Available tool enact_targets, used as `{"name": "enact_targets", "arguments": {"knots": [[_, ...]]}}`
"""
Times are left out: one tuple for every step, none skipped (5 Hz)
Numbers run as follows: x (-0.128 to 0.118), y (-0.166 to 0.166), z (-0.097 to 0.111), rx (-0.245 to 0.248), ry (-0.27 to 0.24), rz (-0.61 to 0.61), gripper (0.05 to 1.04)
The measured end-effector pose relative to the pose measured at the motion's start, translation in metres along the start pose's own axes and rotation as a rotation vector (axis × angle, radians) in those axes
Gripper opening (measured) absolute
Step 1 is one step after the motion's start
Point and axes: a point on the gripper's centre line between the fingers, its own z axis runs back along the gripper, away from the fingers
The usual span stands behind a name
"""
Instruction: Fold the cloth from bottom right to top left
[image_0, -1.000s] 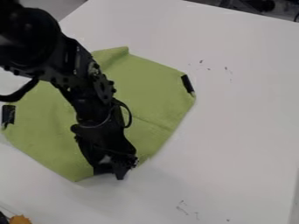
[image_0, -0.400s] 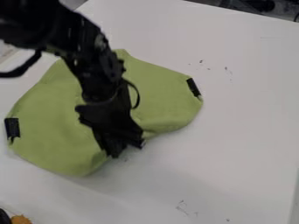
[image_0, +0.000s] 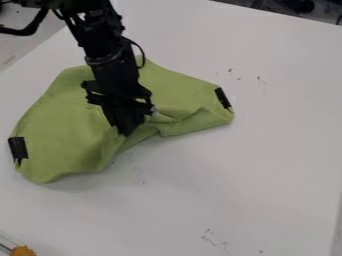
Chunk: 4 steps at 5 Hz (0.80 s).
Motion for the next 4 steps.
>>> {"name": "enact_targets", "arguments": {"knots": [[0.019, 0.035, -0.022, -0.068, 0.000, 0.007, 0.089], [0.028, 0.056, -0.032, -0.078, -0.006, -0.014, 0.120], [0.034, 0.071, -0.030, 0.016, -0.037, -0.078, 0.303], [0.049, 0.085, -0.002, 0.150, -0.076, -0.140, 0.581]]}}
